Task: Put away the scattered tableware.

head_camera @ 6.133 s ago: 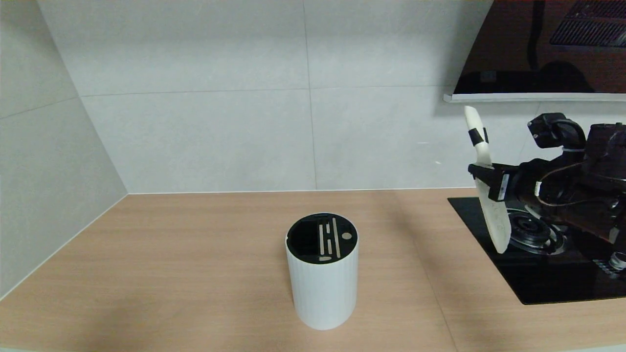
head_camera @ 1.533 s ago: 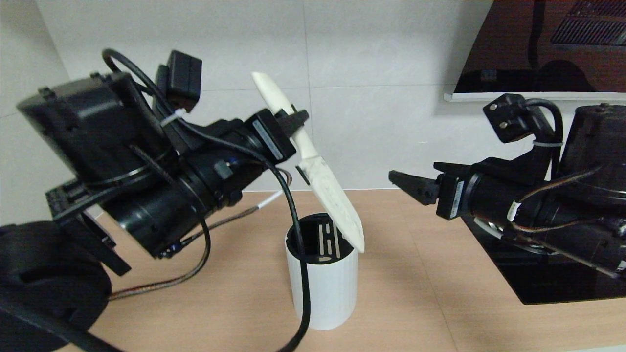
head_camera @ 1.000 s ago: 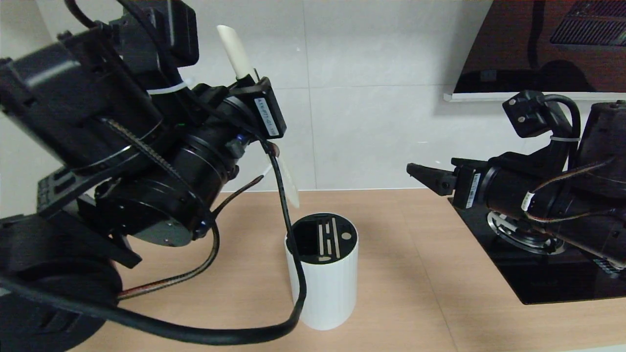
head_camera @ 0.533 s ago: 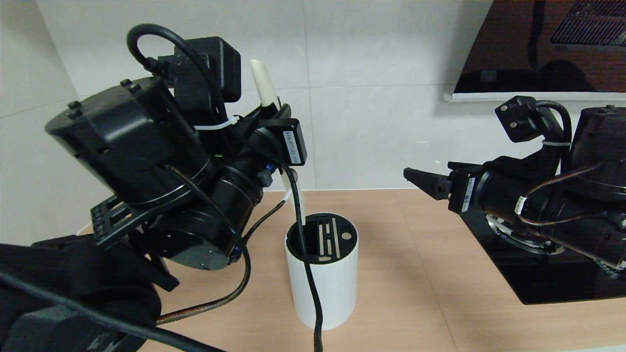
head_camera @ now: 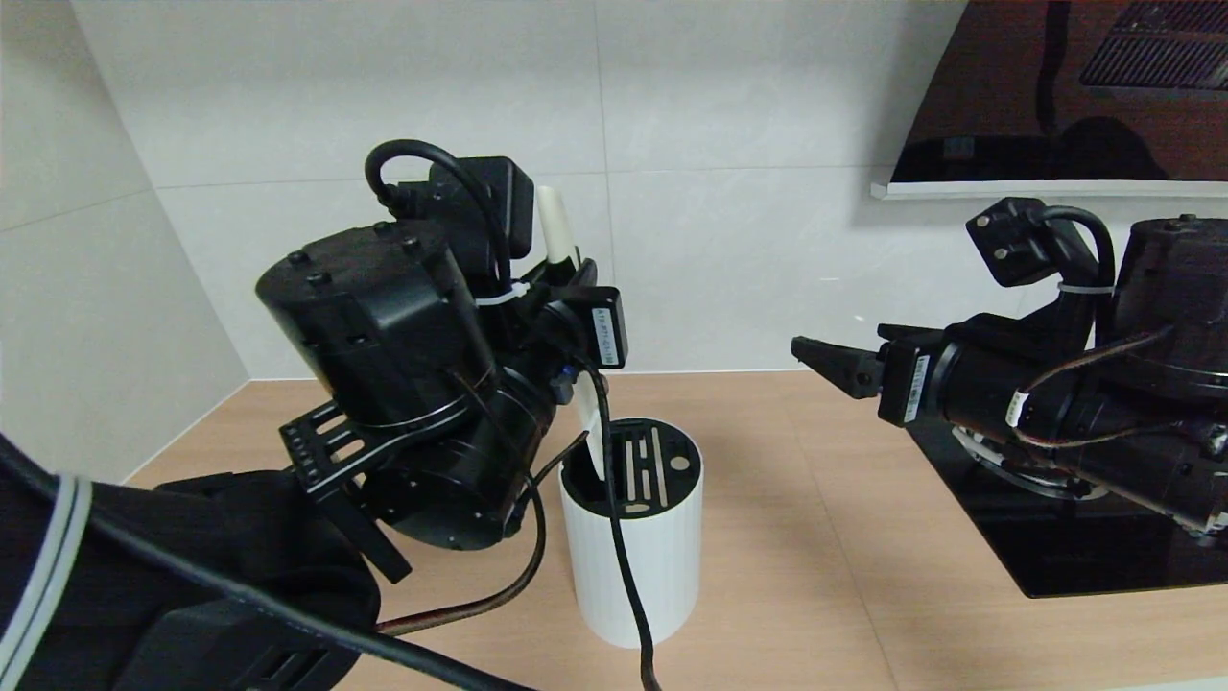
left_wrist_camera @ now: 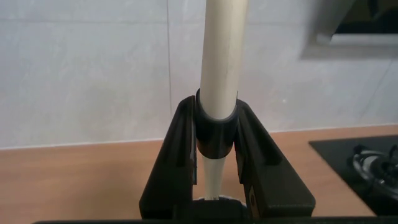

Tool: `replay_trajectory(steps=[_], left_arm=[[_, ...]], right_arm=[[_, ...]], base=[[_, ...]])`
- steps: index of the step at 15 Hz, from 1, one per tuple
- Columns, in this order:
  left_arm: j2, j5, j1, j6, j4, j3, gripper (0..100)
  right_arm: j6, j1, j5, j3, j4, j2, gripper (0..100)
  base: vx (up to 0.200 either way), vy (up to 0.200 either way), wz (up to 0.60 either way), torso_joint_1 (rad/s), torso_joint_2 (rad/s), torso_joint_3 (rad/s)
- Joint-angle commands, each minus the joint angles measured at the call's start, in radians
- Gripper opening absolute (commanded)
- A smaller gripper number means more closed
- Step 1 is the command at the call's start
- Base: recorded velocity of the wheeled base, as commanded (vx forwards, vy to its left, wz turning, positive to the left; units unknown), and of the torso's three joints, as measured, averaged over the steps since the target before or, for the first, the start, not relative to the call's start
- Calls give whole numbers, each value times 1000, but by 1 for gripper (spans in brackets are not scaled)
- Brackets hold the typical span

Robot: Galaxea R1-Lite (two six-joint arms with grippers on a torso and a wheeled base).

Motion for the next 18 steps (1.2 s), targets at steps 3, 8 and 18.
replay_trajectory(steps=[3, 8, 18], left_arm=[[35, 1, 0, -22, -1, 1, 0], [75, 1, 2, -47, -1, 3, 0], [122, 1, 5, -120, -1, 82, 0]], right_arm=[[0, 2, 0, 2, -1, 5, 100], [0, 2, 0, 7, -2, 6, 100], [-2, 2, 0, 12, -2, 5, 100]], base=[[0, 0, 0, 0, 0, 0], [0, 0, 0, 0, 0, 0], [0, 0, 0, 0, 0, 0]])
